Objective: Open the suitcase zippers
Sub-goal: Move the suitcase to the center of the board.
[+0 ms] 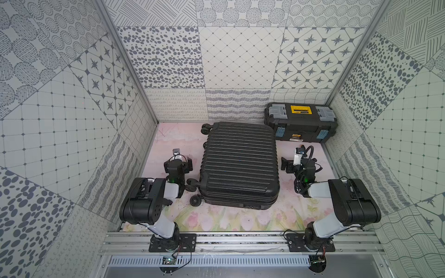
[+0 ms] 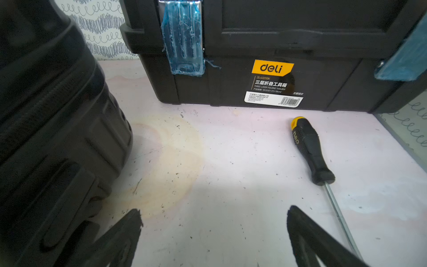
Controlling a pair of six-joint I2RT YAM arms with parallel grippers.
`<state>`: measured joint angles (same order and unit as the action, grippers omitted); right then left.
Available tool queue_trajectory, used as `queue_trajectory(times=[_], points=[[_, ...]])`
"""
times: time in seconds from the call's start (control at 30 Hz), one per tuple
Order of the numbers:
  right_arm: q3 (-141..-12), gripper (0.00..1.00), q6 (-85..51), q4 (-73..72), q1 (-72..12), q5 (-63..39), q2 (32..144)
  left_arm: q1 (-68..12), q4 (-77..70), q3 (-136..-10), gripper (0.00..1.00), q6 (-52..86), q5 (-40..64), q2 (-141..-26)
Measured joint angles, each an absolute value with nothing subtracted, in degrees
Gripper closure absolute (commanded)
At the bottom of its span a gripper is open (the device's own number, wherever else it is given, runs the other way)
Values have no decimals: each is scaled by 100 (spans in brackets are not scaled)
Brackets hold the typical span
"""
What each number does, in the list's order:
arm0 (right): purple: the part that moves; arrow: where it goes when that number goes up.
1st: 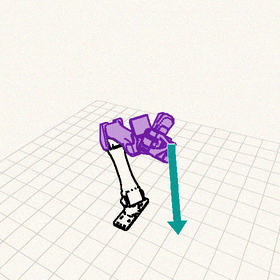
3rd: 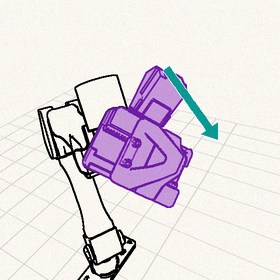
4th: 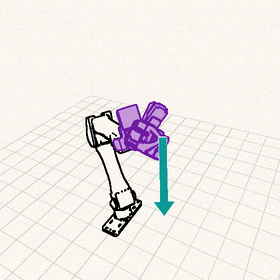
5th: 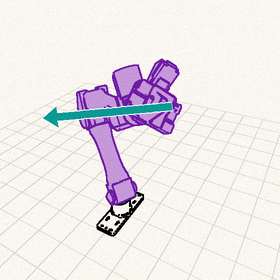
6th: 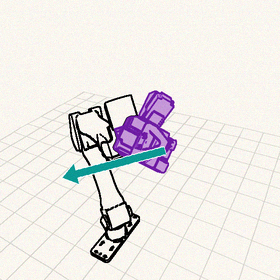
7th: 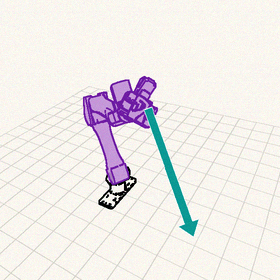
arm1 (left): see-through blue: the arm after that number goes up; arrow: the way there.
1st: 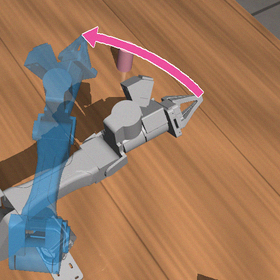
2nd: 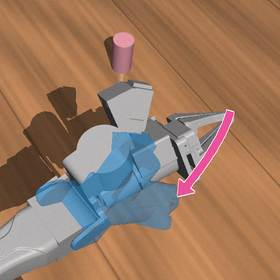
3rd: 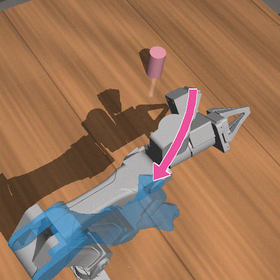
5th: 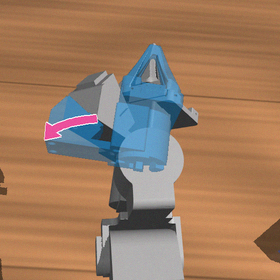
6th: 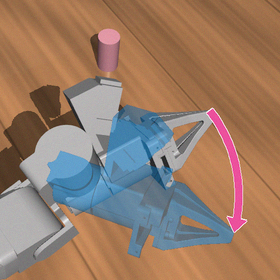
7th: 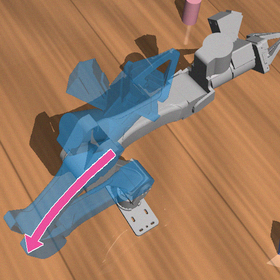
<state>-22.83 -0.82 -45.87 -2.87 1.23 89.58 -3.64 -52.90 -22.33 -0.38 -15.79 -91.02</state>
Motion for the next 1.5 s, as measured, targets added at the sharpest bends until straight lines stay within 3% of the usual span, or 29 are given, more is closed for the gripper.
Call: queue_trajectory(times=[1.0, 1.2, 1.37, 1.5], points=[[-2322, 1, -78, -4407, -346, 318, 8906, -366, -5306, -2220, 1, -38, -1592, -9102], [-2521, 1, 117, -3498, -1055, 1365, 7616, -624, -4963, -2075, 1, -64, -1992, -8519], [-3293, 1, 377, -2510, -2075, 1994, 5854, -982, -4189, -2646, 1, -78, -2484, -7063], [-4233, 1, 467, -1671, -3120, 2239, 5151, -1280, -3118, -3406, 1, 95, -2307, -5859]])
